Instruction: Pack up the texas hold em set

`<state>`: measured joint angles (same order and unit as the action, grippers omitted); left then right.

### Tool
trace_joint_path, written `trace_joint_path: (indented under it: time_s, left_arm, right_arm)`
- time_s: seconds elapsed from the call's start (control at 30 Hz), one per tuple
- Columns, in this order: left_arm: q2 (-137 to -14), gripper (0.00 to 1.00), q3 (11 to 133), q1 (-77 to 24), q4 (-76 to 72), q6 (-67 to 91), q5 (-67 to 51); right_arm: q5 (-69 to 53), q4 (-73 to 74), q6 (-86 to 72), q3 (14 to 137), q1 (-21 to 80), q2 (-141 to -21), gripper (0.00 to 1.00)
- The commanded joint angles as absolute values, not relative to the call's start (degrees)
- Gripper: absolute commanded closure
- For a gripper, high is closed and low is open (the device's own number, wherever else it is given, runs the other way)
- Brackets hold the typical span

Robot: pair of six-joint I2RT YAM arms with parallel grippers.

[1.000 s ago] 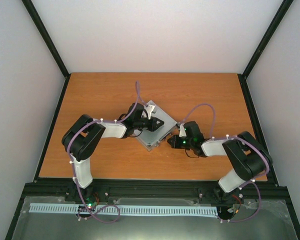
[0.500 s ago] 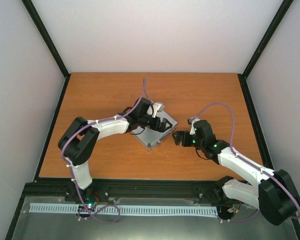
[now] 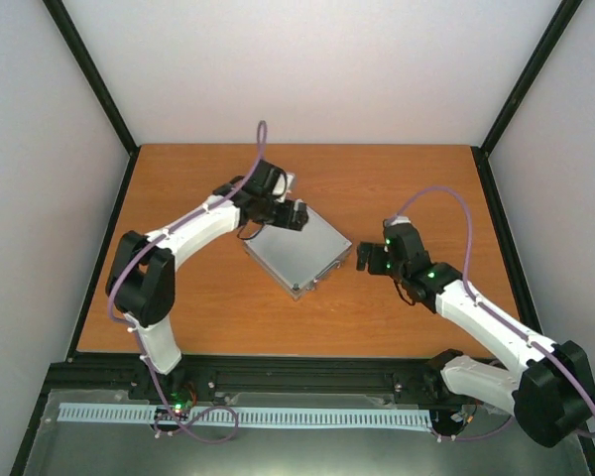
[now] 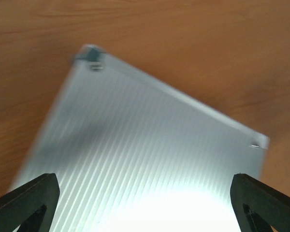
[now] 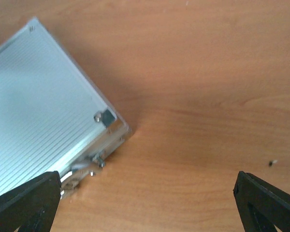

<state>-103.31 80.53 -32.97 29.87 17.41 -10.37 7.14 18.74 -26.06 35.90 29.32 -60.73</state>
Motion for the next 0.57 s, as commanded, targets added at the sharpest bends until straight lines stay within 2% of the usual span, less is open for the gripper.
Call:
trace_joint_path:
  time_s: [0.0, 0.23, 0.53]
  left_arm:
    - [-99.17, 0.0, 81.22, -26.64, 35.92, 14.59, -6.46]
    - [-93.66, 0.0, 78.06, -19.84, 34.7, 13.8, -5.06]
    - [-92.75, 0.0, 77.54, -18.99, 34.29, 14.08, -4.25]
  right_arm:
    - [14.99, 21.96, -23.73, 41.6, 29.54, -62.93, 0.0]
    - [19.36, 25.36, -23.78, 46.7, 29.49, -67.53, 0.0]
    - [18.37, 23.15, -21.58, 46.52, 29.53, -67.84, 0.0]
